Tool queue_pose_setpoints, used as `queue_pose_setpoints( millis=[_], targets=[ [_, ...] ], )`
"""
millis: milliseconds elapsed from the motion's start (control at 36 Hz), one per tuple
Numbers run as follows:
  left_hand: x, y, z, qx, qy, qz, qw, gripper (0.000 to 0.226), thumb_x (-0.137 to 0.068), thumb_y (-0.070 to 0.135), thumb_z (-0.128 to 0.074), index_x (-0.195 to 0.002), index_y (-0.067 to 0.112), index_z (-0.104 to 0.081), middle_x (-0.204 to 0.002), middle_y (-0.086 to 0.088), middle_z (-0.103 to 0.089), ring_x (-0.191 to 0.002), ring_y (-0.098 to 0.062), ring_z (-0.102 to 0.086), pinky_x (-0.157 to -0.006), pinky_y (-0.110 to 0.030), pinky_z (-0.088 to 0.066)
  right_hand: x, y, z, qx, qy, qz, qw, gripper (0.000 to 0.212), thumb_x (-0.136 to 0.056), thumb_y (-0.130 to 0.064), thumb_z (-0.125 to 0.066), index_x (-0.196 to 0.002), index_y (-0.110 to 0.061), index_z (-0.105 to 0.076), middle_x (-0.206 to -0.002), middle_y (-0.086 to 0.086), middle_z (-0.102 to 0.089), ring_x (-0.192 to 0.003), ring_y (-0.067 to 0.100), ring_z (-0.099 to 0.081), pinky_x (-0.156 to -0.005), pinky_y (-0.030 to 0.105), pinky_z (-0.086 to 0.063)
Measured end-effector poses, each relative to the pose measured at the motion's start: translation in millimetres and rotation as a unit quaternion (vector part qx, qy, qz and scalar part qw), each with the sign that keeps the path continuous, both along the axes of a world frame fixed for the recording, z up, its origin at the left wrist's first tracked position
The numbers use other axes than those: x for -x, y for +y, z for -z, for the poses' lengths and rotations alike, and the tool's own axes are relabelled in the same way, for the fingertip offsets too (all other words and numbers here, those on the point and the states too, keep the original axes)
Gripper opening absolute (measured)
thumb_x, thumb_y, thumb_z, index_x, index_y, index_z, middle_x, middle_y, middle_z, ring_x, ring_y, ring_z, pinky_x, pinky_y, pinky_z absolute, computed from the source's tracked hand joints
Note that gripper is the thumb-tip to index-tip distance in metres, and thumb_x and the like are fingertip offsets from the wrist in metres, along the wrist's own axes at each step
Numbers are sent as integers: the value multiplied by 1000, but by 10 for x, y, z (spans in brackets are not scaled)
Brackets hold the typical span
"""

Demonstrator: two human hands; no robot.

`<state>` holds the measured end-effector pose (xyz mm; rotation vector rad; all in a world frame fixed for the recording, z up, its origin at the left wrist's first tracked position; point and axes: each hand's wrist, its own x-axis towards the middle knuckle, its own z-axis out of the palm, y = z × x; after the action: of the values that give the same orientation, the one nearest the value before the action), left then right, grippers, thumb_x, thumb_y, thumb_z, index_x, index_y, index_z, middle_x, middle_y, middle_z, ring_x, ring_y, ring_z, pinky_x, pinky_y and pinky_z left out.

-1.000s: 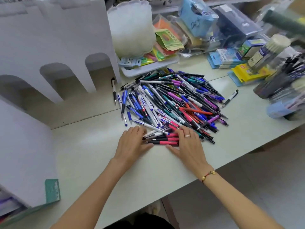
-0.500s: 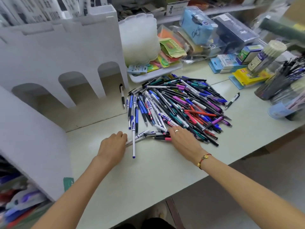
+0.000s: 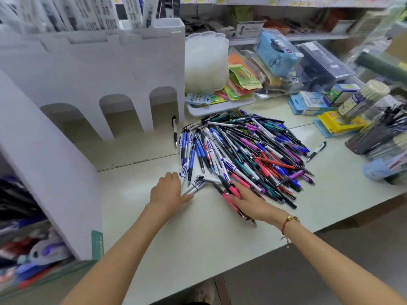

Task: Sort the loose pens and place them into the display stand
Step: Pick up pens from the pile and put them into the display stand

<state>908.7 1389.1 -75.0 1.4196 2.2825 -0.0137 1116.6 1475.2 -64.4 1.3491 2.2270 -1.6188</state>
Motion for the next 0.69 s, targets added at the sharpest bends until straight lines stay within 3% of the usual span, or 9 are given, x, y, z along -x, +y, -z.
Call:
queue_pose_setpoints(
  millis=[83,167,250,333,417,528,583,639,694],
  targets=[
    [-73,27,8,30,30,16,999,59,-87,49,-62,-122,7,-41,-125,-9,-50,-114,-27,-51,-83,-33,-42,-10,23,-41,126,47,62,989,37,-102,-22,-45,-137,-14,-43,-95,-9,-57,-77,4,-54,-73,20,-44],
    [-82,15,-40,57,48,18,997,43,-93,37,-57,-120,5,-46,-124,-11,-56,-114,-29,-54,-78,-30,-38,-28,61,-75,239,110,145,954,24,-101,-19,-45,-120,-6,-53,-80,2,-57,-68,12,-53,-68,24,-45],
    [-82,-11,-75,104,68,58,991,34,-98,28,-50,-123,6,-50,-127,-10,-56,-117,-28,-54,-83,-29,-40,-60,71,-66,310,170,201,914,24,-99,-15,-48,-119,-2,-51,-79,6,-56,-68,16,-55,-73,29,-49],
    [-88,-44,-55,129,61,65,988,29,-98,23,-44,-121,6,-51,-125,-9,-57,-114,-27,-54,-76,-26,-34,-77,56,-8,345,197,231,888,32,-94,-14,-50,-124,-2,-46,-80,8,-54,-69,17,-56,-79,33,-49],
    [-77,-95,-26,130,39,44,990,31,-99,29,-39,-119,7,-49,-122,-9,-58,-111,-27,-55,-74,-26,-32,-45,9,5,370,224,234,871,29,-93,-10,-46,-122,-4,-46,-73,4,-49,-64,14,-49,-74,29,-48],
    [-12,-194,-35,134,10,43,990,34,-103,35,-29,-114,8,-47,-117,-10,-59,-104,-30,-55,-72,-28,-32,-7,-30,-8,400,275,233,843,44,-81,-7,-53,-124,-4,-44,-75,2,-50,-63,13,-45,-75,30,-44],
    [49,-246,-53,135,-42,31,989,36,-104,41,-24,-100,12,-44,-102,-8,-58,-86,-29,-53,-66,-30,-35,23,-40,-25,405,286,248,832,27,-82,-7,-48,-109,-6,-46,-74,3,-47,-61,14,-43,-73,31,-42],
    [80,-304,-78,108,-187,-46,975,37,-103,43,-26,-90,12,-42,-89,-5,-57,-70,-23,-54,-57,-28,-41,62,-52,-38,404,283,267,828,10,-91,-11,-41,-98,-8,-48,-72,3,-46,-59,14,-42,-69,29,-42],
    [55,-349,-129,48,-374,-147,914,30,-104,34,-31,-91,11,-45,-87,-4,-60,-63,-15,-60,-55,-25,-49,111,-72,-52,414,288,277,818,10,-96,-17,-44,-93,-10,-51,-71,2,-47,-60,14,-43,-66,27,-42]
  ],
)
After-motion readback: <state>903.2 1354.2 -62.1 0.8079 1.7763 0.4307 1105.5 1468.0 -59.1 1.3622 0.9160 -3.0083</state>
